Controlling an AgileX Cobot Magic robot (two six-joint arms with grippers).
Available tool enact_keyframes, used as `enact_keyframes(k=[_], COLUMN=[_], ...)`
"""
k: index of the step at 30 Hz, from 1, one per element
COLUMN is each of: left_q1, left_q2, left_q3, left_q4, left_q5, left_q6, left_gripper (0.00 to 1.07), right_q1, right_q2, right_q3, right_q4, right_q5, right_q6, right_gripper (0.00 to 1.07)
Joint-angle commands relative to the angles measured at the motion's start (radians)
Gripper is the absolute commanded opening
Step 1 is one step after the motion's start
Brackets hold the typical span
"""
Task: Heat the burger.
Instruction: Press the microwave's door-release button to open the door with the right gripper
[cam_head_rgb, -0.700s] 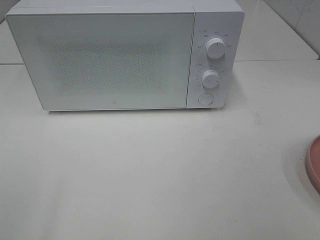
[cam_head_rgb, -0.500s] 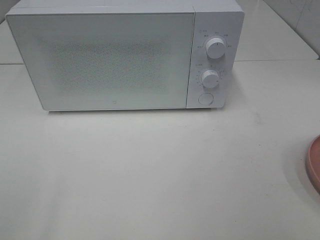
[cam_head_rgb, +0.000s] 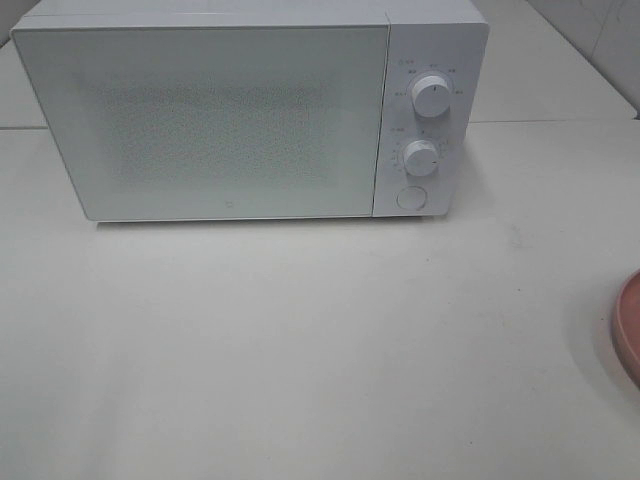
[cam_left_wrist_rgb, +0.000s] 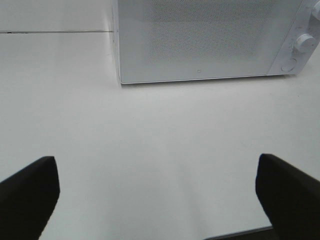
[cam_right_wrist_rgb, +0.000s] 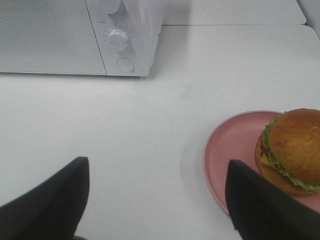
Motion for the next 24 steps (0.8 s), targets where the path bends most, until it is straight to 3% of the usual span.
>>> enact_keyframes(k=[1, 24], left_q1=[-0.004, -0.004], left_q2=[-0.014, -0.014], left_q3=[0.002, 0.002], left_q4=[0.000, 0.000], left_q5=[0.004, 0.004], left_q6=[-0.001, -0.001], left_gripper=[1.00, 1.00], right_q1=[-0.005, -0.005], right_q2=[0.007, 0.331], right_q3=[-0.033, -0.043], right_q4=[0.002, 0.002], right_q5=[-0.012, -0.276], right_q6=[-0.009, -0.006], right_gripper=[0.75, 0.75])
